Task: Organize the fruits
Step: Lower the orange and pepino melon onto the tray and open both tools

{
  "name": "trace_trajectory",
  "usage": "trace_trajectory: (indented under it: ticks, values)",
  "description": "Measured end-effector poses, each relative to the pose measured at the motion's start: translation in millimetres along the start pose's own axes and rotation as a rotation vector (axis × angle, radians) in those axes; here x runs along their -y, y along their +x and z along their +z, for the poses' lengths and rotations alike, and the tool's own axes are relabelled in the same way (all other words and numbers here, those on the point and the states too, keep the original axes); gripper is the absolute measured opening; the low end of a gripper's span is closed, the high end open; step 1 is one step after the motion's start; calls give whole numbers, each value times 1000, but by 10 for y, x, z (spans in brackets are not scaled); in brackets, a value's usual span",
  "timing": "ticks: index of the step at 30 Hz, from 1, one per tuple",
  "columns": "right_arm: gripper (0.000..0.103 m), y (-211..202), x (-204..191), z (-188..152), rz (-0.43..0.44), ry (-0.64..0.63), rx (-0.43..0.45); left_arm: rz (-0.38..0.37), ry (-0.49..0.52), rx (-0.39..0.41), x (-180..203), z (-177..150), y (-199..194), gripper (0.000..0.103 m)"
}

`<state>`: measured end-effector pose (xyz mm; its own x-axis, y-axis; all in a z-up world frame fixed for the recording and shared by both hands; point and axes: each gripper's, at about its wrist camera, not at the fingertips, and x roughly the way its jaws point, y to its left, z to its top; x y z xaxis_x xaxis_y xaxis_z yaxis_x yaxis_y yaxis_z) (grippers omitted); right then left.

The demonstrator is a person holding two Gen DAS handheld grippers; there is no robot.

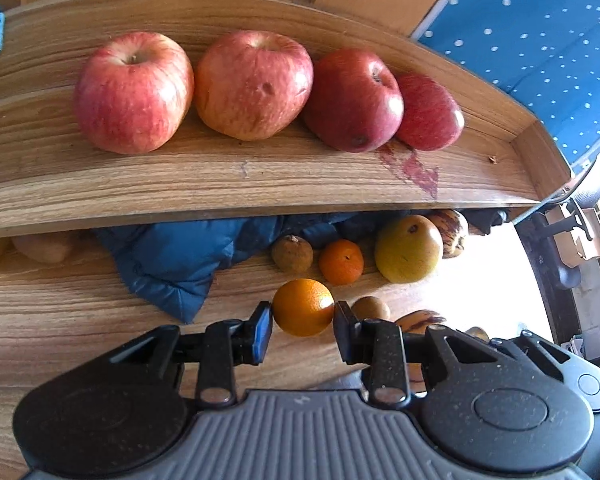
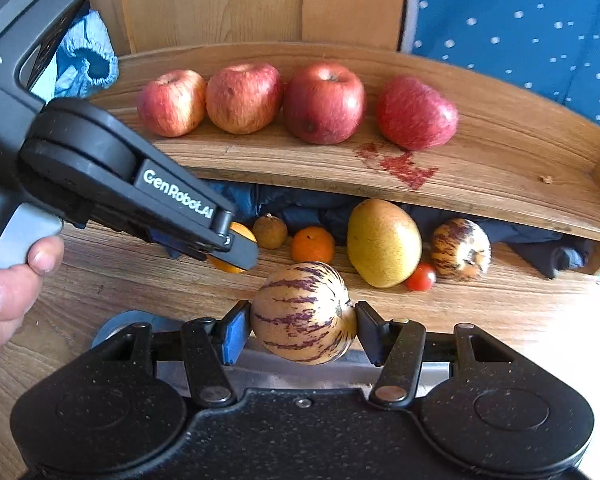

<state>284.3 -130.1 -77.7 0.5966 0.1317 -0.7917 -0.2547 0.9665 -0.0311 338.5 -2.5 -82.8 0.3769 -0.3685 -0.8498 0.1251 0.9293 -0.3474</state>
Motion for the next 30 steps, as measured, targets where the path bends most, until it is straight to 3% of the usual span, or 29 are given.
trace_trajectory:
  ticks: [8, 15, 30]
  values:
    - [58, -356, -65, -162, -54, 68, 26, -44, 66, -6, 68, -191, -205, 36]
    - [58, -674, -211, -478, -124, 141, 44, -101, 158, -62, 154, -428, -256, 36]
    - [58, -902, -136, -1186, -179, 253, -74, -172, 351, -210, 705, -918, -52, 36]
